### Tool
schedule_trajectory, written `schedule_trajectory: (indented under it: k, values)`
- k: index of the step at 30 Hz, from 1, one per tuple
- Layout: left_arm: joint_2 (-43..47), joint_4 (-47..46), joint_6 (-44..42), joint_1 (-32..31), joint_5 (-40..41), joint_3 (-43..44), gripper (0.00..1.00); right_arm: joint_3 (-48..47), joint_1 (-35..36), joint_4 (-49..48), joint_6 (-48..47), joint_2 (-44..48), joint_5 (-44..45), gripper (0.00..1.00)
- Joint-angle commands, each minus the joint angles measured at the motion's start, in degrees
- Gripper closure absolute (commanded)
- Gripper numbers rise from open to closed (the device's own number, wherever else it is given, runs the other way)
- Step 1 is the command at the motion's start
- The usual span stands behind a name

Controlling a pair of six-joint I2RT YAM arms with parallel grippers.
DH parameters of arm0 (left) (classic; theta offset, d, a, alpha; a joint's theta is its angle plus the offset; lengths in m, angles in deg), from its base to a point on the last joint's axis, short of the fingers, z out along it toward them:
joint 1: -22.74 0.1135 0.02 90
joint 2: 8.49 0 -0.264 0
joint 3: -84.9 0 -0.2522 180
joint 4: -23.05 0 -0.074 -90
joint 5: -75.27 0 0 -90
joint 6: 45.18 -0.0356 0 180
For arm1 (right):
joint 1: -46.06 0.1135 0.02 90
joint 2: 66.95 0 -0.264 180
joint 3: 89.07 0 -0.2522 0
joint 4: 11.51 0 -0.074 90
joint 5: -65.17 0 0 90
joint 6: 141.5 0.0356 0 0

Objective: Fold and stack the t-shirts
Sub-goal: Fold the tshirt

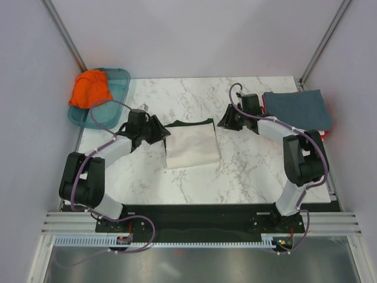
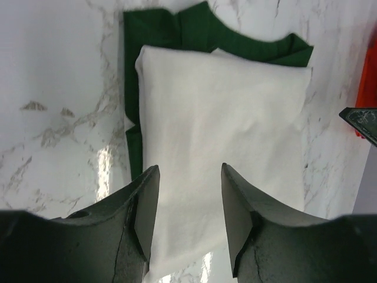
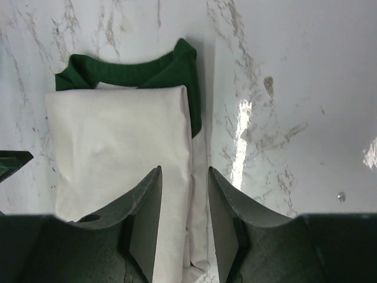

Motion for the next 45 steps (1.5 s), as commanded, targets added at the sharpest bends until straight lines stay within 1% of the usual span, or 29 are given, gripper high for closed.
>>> schedule_trajectory:
  k: [1, 3, 6, 12, 17, 22, 23, 24, 28, 31, 32, 33, 37, 40, 42, 43, 44, 45]
  values:
    - [-2.49, 1.49, -3.36, 0.26, 3.03, 6.20, 0.46, -5.94, 1.38, 0.57, -2.59, -3.37, 1.81, 0.55]
    - [-4.85, 1.67, -3.97, 0.26, 3.74, 8.22, 0.46, -9.11, 2.00, 1.18, -2.86, -6.35, 2.00, 0.55]
    - [-7.06, 2.11, -4.50, 0.35, 4.88, 10.16, 0.51, -12.36, 2.35, 1.71, -2.95, -9.78, 2.44, 0.57]
    - [-10.23, 3.42, -5.29, 0.26, 7.51, 12.36, 0.50, -16.85, 3.32, 3.56, -4.09, -14.36, 4.54, 0.59]
    - [-12.68, 4.04, -5.99, 0.26, 8.31, 14.12, 0.51, -18.87, 4.02, 3.73, -4.00, -17.09, 4.28, 0.59]
    - [-15.06, 3.95, -6.08, 0.26, 8.40, 15.79, 0.58, -20.27, 4.46, 3.65, -3.92, -18.68, 3.23, 0.63]
    - [-15.32, 3.95, -6.08, 0.26, 8.48, 15.88, 0.61, -20.36, 4.46, 3.56, -3.83, -18.94, 3.14, 0.67]
    - [-15.85, 3.95, -6.17, 0.26, 8.40, 16.23, 0.62, -20.45, 4.46, 3.65, -3.83, -18.94, 3.14, 0.69]
    - [-16.56, 4.04, -6.43, 0.26, 9.01, 16.93, 0.60, -20.02, 4.64, 3.38, -4.09, -18.15, 3.58, 0.68]
    - [-16.82, 4.39, -6.70, 0.26, 9.54, 17.46, 0.59, -20.01, 4.73, 3.12, -4.09, -17.45, 3.93, 0.65]
    - [-16.91, 4.57, -6.87, 0.26, 9.71, 17.63, 0.59, -20.19, 4.73, 3.12, -4.18, -17.36, 3.93, 0.62]
    - [-16.91, 4.57, -6.87, 0.26, 9.89, 17.90, 0.58, -20.36, 4.81, 3.12, -4.18, -17.36, 3.76, 0.62]
    - [-18.83, 4.57, -6.79, 0.35, 8.84, 19.39, 0.57, -21.07, 4.90, 3.21, -4.09, -17.80, 3.75, 0.68]
    - [-19.89, 4.57, -6.61, 0.26, 7.96, 20.45, 0.61, -21.33, 4.81, 3.21, -4.00, -18.24, 3.40, 0.71]
    - [-20.60, 4.48, -6.35, 0.26, 7.70, 20.97, 0.65, -21.33, 4.81, 3.21, -4.00, -18.33, 3.31, 0.75]
    - [-20.69, 4.57, -6.26, 0.26, 7.43, 20.98, 0.67, -21.33, 4.99, 3.29, -3.92, -18.33, 3.31, 0.79]
    - [-21.03, 4.48, -6.17, 0.35, 7.34, 21.32, 0.73, -21.33, 4.82, 3.30, -4.00, -18.15, 3.23, 0.85]
    - [-21.21, 4.48, -6.26, 0.35, 7.34, 21.41, 0.77, -21.33, 4.81, 3.21, -4.00, -18.06, 3.31, 0.87]
